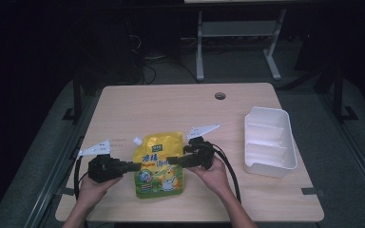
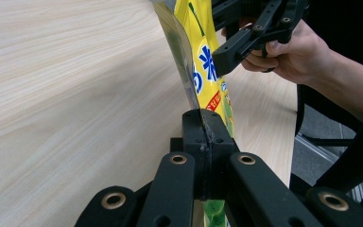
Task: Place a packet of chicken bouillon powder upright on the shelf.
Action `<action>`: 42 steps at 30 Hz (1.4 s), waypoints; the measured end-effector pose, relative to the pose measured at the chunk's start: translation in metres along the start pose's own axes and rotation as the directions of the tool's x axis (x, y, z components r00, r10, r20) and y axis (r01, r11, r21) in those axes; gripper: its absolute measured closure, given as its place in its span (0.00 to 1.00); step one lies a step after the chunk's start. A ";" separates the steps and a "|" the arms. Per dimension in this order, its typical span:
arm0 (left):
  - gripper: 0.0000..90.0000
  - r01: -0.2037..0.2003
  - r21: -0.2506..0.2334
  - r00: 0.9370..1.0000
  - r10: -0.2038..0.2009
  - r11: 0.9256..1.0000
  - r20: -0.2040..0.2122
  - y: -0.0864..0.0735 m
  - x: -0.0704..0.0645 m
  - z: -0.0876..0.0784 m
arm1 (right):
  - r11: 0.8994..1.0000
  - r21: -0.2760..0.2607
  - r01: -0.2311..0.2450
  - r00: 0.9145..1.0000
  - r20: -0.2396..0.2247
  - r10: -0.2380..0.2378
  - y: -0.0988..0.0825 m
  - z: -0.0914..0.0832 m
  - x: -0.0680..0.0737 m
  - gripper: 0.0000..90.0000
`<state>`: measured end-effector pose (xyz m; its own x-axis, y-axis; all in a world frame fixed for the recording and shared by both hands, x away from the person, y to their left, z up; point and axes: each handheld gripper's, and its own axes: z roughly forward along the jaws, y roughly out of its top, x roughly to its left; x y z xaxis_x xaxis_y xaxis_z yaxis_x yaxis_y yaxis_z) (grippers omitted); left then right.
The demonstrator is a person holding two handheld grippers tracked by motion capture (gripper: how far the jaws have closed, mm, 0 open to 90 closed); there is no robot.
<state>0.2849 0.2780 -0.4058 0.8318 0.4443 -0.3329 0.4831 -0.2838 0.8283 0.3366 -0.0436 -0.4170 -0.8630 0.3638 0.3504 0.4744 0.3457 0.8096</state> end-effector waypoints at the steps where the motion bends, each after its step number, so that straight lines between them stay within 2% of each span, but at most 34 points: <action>1: 1.00 -0.001 0.002 1.000 0.001 1.000 0.000 0.000 0.000 0.001 | 1.000 -0.001 0.003 1.000 -0.003 -0.003 0.000 0.000 0.001 0.61; 6: 1.00 -0.004 0.016 1.000 0.004 1.000 -0.011 -0.001 0.000 0.003 | 1.000 0.000 0.008 1.000 -0.028 -0.008 0.000 0.001 0.002 0.69; 7: 1.00 -0.002 0.016 1.000 0.002 1.000 -0.013 -0.002 0.001 0.003 | 1.000 -0.010 0.001 0.999 -0.042 -0.002 0.000 -0.001 0.002 0.75; 13: 1.00 -0.004 0.025 1.000 0.004 1.000 -0.024 -0.003 0.002 0.004 | 1.000 -0.023 0.007 0.998 -0.069 -0.009 0.002 -0.004 0.003 0.87; 19: 0.99 0.002 0.013 1.000 -0.002 1.000 -0.025 -0.004 0.004 0.002 | 0.999 -0.032 0.005 0.993 -0.119 -0.008 0.003 -0.007 0.005 0.98; 22: 0.97 0.005 0.003 1.000 -0.005 1.000 -0.025 -0.004 0.004 0.001 | 0.999 -0.030 0.026 0.994 -0.108 -0.030 0.004 -0.007 0.008 0.99; 28: 0.90 -0.004 0.004 1.000 0.004 1.000 -0.026 -0.004 0.005 0.000 | 0.999 -0.028 0.037 0.993 -0.110 -0.040 0.007 -0.012 0.011 0.99; 35: 0.79 -0.016 0.001 0.999 0.016 1.000 -0.046 -0.003 0.003 -0.001 | 0.998 -0.036 0.046 0.993 -0.104 -0.050 0.010 -0.018 0.014 0.99; 42: 0.71 -0.036 0.010 0.997 0.036 0.999 -0.068 -0.003 0.003 -0.001 | 0.996 -0.052 0.067 0.996 -0.060 -0.070 0.015 -0.032 0.017 1.00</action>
<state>0.2856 0.2810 -0.4085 0.8281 0.4907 -0.2712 0.4558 -0.3075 0.8353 0.3237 -0.0599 -0.3844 -0.9031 0.2857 0.3204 0.4057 0.3235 0.8548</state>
